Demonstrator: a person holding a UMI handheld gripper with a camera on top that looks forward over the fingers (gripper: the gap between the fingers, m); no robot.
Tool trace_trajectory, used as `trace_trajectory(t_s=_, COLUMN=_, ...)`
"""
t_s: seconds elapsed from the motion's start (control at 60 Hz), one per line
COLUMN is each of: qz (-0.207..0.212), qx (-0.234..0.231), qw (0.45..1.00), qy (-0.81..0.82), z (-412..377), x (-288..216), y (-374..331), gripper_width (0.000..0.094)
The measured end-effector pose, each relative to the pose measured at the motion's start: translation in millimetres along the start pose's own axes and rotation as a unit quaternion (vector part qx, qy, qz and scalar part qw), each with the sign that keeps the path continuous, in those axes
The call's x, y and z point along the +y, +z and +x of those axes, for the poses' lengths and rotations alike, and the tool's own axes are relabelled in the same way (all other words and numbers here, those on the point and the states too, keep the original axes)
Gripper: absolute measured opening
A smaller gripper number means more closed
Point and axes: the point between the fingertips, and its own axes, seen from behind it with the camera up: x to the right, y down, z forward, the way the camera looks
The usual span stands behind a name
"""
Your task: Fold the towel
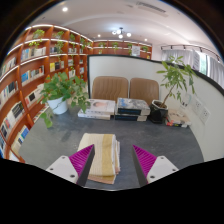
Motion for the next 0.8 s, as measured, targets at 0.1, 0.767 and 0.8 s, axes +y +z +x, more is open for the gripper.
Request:
trace_trajectory(t_s=0.1, qz=0.035, qx=0.01, qw=0.999, qy=0.014, z=3, x=-31, y=-44, gripper_width=0.0732)
trace_trajectory(t_s=0.767, qz=0.071, qx=0.056, qw=0.995, qy=0.049, z=-16, x=7, y=-194, gripper_width=0.0741)
trace_trajectory(t_s=0.8, qz=0.073, qx=0.058, qw=0.995, qy=0.048, z=-16, x=7, y=-197, gripper_width=0.0742)
